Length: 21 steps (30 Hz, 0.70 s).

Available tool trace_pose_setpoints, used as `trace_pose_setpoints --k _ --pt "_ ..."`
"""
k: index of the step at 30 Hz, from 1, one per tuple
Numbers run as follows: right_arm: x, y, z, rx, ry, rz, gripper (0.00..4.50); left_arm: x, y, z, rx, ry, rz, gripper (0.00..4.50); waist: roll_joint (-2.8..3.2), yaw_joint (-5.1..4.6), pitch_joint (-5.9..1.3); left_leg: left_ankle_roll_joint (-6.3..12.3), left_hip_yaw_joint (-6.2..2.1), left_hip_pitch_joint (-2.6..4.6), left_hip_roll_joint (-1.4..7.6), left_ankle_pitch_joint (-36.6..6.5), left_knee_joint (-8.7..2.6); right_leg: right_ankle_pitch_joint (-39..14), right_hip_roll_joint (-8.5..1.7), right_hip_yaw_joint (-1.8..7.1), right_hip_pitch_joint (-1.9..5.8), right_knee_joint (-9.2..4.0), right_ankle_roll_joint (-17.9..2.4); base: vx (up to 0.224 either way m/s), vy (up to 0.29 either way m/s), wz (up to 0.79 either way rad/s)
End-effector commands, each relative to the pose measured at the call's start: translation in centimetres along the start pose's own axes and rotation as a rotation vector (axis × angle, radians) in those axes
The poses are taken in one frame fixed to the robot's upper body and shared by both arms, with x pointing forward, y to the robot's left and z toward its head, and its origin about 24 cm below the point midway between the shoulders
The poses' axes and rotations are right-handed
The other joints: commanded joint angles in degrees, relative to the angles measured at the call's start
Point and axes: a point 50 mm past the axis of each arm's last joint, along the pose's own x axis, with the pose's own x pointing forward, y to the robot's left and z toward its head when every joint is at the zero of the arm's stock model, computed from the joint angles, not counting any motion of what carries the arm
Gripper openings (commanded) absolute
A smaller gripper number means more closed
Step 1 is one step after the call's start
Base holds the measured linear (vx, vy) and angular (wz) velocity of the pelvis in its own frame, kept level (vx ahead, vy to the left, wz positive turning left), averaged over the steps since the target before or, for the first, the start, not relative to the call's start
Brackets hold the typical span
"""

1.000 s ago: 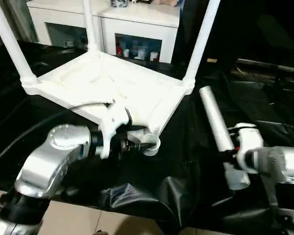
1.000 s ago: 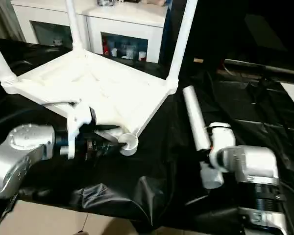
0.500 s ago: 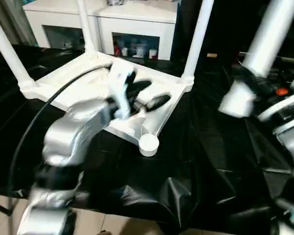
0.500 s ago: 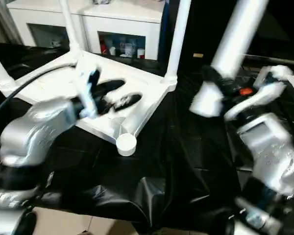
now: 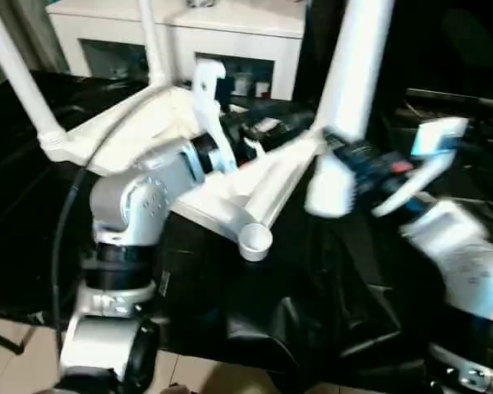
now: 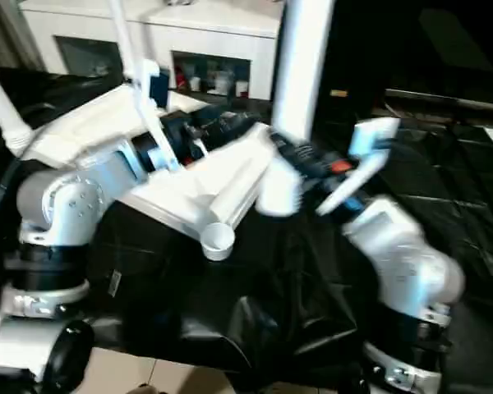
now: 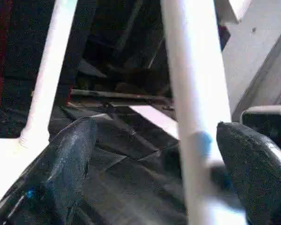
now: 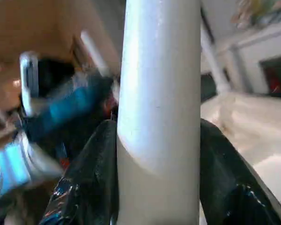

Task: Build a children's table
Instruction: Pick table leg

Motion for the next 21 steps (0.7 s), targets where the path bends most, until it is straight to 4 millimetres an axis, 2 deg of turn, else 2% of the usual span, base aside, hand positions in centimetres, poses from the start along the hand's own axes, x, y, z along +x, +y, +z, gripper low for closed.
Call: trace_pose_setpoints --k 1,3,5,6,7,8,10,11,12,14,15,16,18,21 --pt "0.3 0.3 -0.1 -0.084 0.032 0.0 1.86 -0.1 -0.3 0.5 -0.043 -0.035 -0.008 4.5 -0.73 0.34 -4.34 0.34 0.28 0.24 0.51 -6.78 -3.54 -14.16 -3.4 1.92 3.16 -4.2 -8.36 0.0 0.0 0.0" --pt "1.0 0.6 -1.1 -0.163 0.086 0.0 1.86 0.1 0.1 0.4 -0.129 -0.063 0.027 4.5 -0.94 0.29 -4.18 0.14 0.38 0.18 0.43 -7.14 -3.47 -13.83 -3.41 1.92 3.18 -4.35 -8.5 0.0 0.0 0.0" --pt "1.7 1.1 -1.9 -0.207 0.12 0.015 1.86 0.4 0.4 0.3 -0.162 -0.073 0.054 4.5 -1.0 0.25 -4.08 0.52 0.36 0.17 0.26 -7.99 -3.47 -15.41 -3.38 1.94 3.2 -4.66 -7.82 0.0 0.0 0.0" --pt "2.1 1.1 -2.3 -0.257 0.145 0.006 1.86 0.5 0.5 0.2 -0.185 -0.075 0.061 4.5 -0.69 0.33 -4.04 0.56 0.23 0.25 0.3 -8.33 -3.57 -16.48 -3.36 1.95 3.13 -4.74 -7.12 0.0 0.0 0.0" --pt "2.2 1.2 -2.4 -0.27 0.151 0.003 1.86 0.5 0.6 0.1 -0.193 -0.076 0.062 4.5 -0.94 0.22 -4.03 0.39 0.25 0.21 0.31 -8.56 -3.57 -16.98 -3.31 1.96 3.09 -4.85 -6.6 0.0 0.0 0.0" --pt "2.5 1.2 -2.8 -0.302 0.165 -0.003 1.86 0.6 0.7 0.1 -0.21 -0.079 0.064 4.5 -0.52 0.39 -4.07 0.1 0.13 0.25 0.37 -8.53 -3.58 -16.97 -3.46 1.96 3.05 -4.71 -6.6 0.0 0.0 0.0" --pt "3.6 1.3 -3.6 -0.435 0.193 -0.073 1.86 0.7 1.3 -0.6 -0.218 -0.042 0.138 4.5 -0.61 0.23 -4.05 -0.47 0.04 0.2 0.46 -8.59 -3.64 -15.95 -3.35 2.0 2.97 -4.69 -6.48 0.0 0.0 0.0" --pt "3.8 1.2 -3.7 -0.467 0.197 -0.098 1.86 0.6 1.5 -0.8 -0.217 -0.033 0.16 4.33 -0.19 0.04 -4.01 -0.7 0.05 0.26 0.27 -8.83 -3.69 -15.82 -3.21 2.01 2.97 -4.61 -6.58 0.0 0.0 0.0" --pt "4.3 1.1 -3.8 -0.512 0.197 -0.15 1.86 0.5 2.0 -1.0 -0.225 -0.028 0.217 4.23 -0.31 -0.02 -4.06 -0.87 0.05 0.27 0.36 -8.9 -3.67 -15.63 -3.26 2.03 2.93 -4.68 -6.58 0.0 0.0 0.0" --pt "4.5 1.0 -3.9 -0.539 0.195 -0.184 1.86 0.4 2.4 -1.2 -0.238 -0.03 0.26 4.16 -0.04 -0.3 -4.03 -1.24 0.05 0.36 0.22 -9.6 -3.63 -14.98 -3.05 2.05 2.97 -4.58 -6.9 0.0 0.0 0.0" --pt "4.7 0.9 -4.1 -0.593 0.205 -0.221 1.86 0.3 2.6 -1.3 -0.26 -0.037 0.295 4.13 0.46 -0.26 -4.07 -1.21 -0.06 0.4 0.26 -9.95 -3.66 -14.41 -3.06 2.06 3.09 -4.5 -6.94 0.0 0.0 0.0" --pt "4.7 0.9 -4.1 -0.593 0.205 -0.221 1.86 0.3 2.6 -1.3 -0.26 -0.037 0.295 3.85 0.21 -0.41 -4.08 -1.4 -0.07 0.35 0.33 -9.91 -3.64 -13.77 -3.01 2.04 3.1 -4.53 -7.0 0.0 0.0 0.0" --pt "5.0 0.9 -4.4 -0.684 0.232 -0.266 1.86 0.4 2.8 -1.3 -0.282 -0.059 0.357 3.73 -0.05 -0.57 -4.14 -1.06 0.02 0.27 0.2 -9.69 -3.55 -11.29 -2.81 2.07 3.28 -4.41 -7.56 0.0 0.0 0.0" --pt "5.1 0.9 -4.7 -0.738 0.244 -0.291 1.86 0.5 2.8 -1.3 -0.287 -0.068 0.384 3.56 -0.19 -0.64 -4.14 -0.46 0.1 0.3 0.13 -9.66 -3.45 -11.32 -2.78 2.11 3.3 -4.38 -7.47 0.0 0.0 0.0"
